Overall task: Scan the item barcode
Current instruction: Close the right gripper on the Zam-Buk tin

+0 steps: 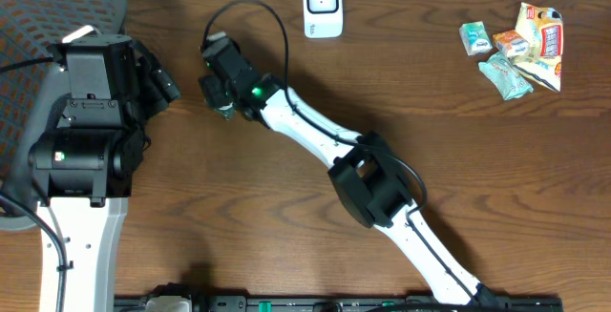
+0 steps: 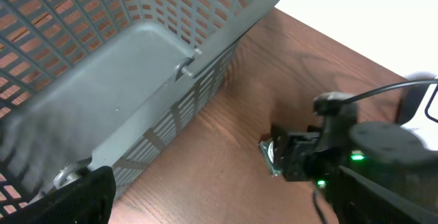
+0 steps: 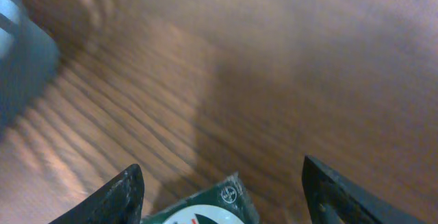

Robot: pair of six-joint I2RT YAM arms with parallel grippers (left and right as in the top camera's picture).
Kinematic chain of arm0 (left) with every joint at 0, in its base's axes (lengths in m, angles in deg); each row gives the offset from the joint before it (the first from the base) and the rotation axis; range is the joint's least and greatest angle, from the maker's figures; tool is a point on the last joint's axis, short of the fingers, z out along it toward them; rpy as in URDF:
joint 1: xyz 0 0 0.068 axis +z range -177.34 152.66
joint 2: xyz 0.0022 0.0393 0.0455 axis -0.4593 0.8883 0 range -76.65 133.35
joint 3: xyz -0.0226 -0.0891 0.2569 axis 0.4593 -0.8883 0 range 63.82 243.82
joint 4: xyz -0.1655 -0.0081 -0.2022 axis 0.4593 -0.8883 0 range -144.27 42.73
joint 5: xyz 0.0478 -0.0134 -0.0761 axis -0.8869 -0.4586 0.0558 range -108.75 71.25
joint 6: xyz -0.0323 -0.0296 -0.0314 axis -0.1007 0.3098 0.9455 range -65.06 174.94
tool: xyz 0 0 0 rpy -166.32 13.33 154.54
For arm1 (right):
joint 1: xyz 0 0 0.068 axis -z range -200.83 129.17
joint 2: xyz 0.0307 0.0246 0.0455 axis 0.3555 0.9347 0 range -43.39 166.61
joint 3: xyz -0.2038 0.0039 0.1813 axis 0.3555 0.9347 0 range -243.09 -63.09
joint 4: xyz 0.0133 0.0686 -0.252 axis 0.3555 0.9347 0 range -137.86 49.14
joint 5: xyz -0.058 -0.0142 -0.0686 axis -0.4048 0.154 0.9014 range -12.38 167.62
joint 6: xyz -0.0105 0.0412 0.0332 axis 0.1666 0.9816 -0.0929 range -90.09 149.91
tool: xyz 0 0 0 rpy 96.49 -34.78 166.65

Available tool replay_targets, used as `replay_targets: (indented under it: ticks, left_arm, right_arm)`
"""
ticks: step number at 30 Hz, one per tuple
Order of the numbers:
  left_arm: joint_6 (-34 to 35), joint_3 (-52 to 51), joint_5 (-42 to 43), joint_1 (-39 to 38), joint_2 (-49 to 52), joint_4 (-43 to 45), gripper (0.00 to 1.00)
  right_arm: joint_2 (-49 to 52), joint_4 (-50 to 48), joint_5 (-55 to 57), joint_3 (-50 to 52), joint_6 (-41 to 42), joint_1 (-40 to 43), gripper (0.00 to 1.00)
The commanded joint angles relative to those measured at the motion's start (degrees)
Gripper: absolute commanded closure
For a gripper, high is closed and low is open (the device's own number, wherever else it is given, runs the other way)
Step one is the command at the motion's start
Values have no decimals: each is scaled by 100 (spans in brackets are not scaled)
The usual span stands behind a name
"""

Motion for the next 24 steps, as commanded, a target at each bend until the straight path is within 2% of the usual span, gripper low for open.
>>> replay_targets:
  ticks: [1,7,18,19,21,24]
  left_arm:
    - [28,74,-59,20,-39,-7,2]
    - [28,74,-59,20,-39,-7,3]
    - [28,74,-59,20,-39,-7,2]
    - [28,74,-59,20,-39,-7,2]
    - [28,74,-59,20,-39,-7,2]
    - [28,74,-59,20,-39,-7,2]
  right_arm:
    - [55,7,210,-24,81,-55,33]
    - [55,407,767,-24,83,-55,36]
    - [-758,2221,927,-24,85,-7,39]
    - [-874,2426,925,-24,85,-4,39]
    - [-1034,2664,890,-24,-13,7,27]
    - [-1110,2861,774,-24,-426,17,25]
